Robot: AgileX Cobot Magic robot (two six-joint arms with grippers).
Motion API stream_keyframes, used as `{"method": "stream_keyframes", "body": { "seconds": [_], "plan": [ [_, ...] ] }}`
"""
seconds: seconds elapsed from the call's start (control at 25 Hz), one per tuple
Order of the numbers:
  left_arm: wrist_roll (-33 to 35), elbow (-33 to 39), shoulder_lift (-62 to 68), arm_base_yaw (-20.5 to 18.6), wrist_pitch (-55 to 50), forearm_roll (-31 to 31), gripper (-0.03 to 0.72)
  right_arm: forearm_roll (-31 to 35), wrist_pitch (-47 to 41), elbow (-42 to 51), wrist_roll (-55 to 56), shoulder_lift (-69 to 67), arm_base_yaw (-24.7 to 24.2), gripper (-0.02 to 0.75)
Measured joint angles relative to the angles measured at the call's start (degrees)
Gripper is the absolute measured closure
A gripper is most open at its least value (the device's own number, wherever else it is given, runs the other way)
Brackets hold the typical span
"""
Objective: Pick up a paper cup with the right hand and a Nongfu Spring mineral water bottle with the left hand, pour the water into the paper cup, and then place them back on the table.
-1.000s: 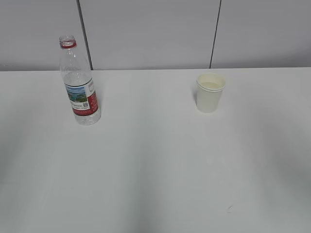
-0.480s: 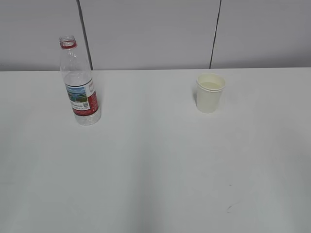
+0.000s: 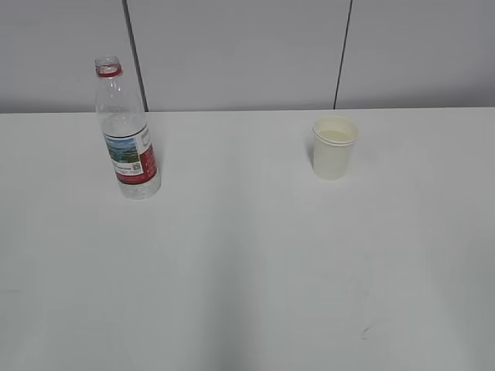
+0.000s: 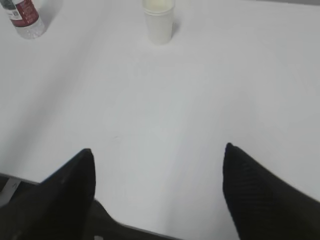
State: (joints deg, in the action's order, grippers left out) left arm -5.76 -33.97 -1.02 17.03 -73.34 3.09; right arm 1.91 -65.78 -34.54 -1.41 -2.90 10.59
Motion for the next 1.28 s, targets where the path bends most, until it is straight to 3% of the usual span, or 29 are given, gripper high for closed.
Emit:
{"method": "stream_keyframes", "body": {
  "seconds": [0.44,0.88,1.28],
  "plan": [
    [3.1,4.7,-0.1,0.0,8.6,-1.4,0.209,-0.3,0.5,5.7,-1.8,1.2,0.0,0.147],
    [3.5,4.9,-0.1,-0.3,9.3,-1.8,0.21,-0.3,0.5,5.7,-2.0,1.2,0.0,0.147],
    [3.6,4.9,-0.1,-10.4,9.5,-1.5,0.239,-0.3,0.3,5.8,-2.0,3.9,-3.8,0.147]
  ]
}}
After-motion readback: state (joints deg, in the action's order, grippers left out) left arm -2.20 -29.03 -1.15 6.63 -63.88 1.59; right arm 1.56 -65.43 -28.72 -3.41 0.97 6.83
